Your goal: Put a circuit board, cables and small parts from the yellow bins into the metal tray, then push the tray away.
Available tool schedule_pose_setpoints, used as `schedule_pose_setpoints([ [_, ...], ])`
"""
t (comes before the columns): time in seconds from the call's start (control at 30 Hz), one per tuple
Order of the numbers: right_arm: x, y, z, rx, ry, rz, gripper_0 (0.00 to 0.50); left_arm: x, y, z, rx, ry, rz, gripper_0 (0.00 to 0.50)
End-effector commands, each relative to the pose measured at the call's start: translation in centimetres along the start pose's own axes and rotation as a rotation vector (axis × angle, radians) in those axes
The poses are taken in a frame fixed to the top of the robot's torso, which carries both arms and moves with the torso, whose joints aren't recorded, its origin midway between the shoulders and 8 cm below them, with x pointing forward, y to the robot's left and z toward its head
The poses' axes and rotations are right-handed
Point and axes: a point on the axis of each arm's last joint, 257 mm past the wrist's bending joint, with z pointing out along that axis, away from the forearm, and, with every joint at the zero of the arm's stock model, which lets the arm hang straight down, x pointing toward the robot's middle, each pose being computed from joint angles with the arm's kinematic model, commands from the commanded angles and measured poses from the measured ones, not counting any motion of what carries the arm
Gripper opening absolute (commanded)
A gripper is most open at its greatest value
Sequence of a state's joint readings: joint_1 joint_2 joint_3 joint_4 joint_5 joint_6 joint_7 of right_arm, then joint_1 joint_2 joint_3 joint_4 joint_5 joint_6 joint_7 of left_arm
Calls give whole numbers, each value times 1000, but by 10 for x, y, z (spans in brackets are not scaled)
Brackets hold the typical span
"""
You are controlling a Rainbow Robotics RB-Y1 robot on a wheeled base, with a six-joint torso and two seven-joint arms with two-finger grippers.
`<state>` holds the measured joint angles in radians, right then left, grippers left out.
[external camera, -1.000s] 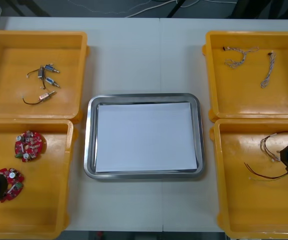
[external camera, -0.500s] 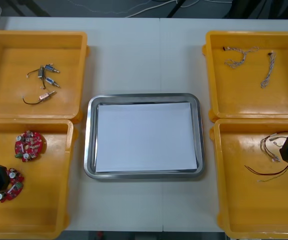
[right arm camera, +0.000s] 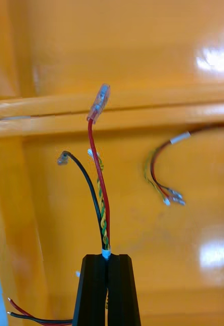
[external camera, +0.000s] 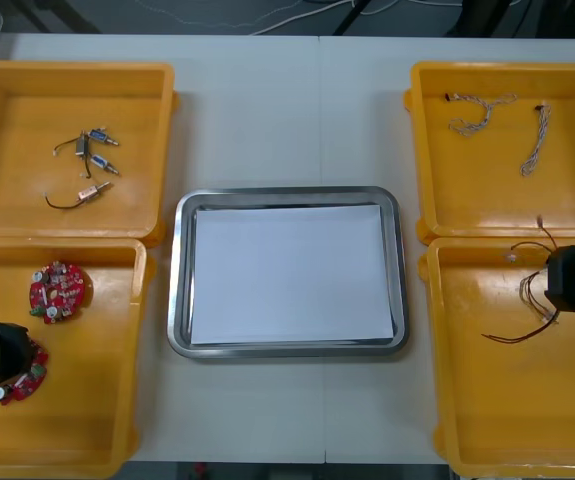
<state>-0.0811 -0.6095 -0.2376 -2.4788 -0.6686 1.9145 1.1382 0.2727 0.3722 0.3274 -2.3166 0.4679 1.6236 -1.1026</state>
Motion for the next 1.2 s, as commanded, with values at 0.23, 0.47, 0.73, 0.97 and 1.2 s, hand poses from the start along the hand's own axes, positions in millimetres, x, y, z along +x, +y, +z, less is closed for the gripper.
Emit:
schedule_pose_setpoints([
  [0.23, -39, 10, -28, -5, -104, -282, 0, -4, -20, 4, 12, -84, -202, 428],
  [0.47, -44, 18, -35, -23, -110, -353, 0, 5, -11, 9, 4, -92, -205, 430],
  [0.73, -53, 28, -41, -30, -120, -415, 0, 15, 1, 12, -14, -92, -200, 430],
  [0.97, -47, 32, -39, -24, -93, -453, 0, 19, 3, 17, -20, -81, -209, 430],
  [1.2, -38, 31, -31, -32, -44, -456, 0, 18, -2, 24, -18, -82, -203, 429],
])
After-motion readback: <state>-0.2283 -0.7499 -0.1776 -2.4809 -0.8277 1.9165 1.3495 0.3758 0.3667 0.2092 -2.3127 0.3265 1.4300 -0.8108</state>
